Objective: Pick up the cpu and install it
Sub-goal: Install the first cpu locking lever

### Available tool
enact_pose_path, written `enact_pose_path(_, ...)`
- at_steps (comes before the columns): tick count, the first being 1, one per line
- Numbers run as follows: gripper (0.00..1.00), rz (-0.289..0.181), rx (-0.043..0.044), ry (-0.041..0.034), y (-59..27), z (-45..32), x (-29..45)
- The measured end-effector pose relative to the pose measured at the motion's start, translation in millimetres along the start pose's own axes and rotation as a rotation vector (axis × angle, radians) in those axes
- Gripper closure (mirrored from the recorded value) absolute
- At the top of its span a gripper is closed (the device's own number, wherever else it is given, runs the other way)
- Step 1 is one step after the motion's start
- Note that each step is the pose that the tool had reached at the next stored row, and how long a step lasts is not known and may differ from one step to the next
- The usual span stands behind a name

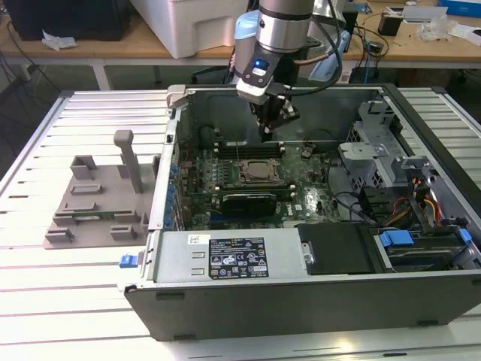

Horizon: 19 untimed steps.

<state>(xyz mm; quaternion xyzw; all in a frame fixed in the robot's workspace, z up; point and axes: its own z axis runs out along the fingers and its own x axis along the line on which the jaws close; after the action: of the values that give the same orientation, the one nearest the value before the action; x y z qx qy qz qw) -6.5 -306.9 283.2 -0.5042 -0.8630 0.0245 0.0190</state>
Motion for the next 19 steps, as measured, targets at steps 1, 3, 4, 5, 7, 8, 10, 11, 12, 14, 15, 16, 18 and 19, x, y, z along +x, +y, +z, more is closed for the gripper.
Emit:
enact_pose_path(1,0.89,-0.043,-0.0007,-0.0008,0.0,0.0,0.0)
enact_pose_path(3,0.89,-0.084,-0.0041,0.0029,0.0,0.0,0.0)
enact_pose_path(4,0.89,-0.11,-0.0082,0.0085,0.0,0.0,0.0)
enact_pose_path(5,0.89,-0.132,-0.0113,0.0129,0.0,0.0,0.0)
enact_pose_path(7,0.89,-0.218,-0.0153,0.0174,0.0,0.0,0.0)
enact_pose_path(8,0.89,-0.254,-0.0145,0.0155,0.0,0.0,0.0)
enact_pose_path(10,0.89,-0.305,-0.0134,0.0128,0.0,0.1,0.0)
enact_pose_path(11,0.89,-0.325,-0.0129,0.0117,0.0,0.1,0.0)
enact_pose_path(12,0.89,-0.361,-0.012,0.0098,0.0,0.0,0.0)
enact_pose_path(14,0.89,-0.414,-0.0108,0.007,0.0,0.1,0.0)
enact_pose_path(15,0.89,-0.431,-0.0103,0.006,0.0,0.1,0.0)
enact_pose_path(16,0.89,-0.468,-0.0095,0.0041,0.0,0.1,0.0)
enact_pose_path(18,0.89,-0.559,-0.0073,-0.0008,0.0,0.1,0.0)
enact_pose_path(19,0.89,-0.602,-0.0062,-0.0032,0.0,0.1,0.0)
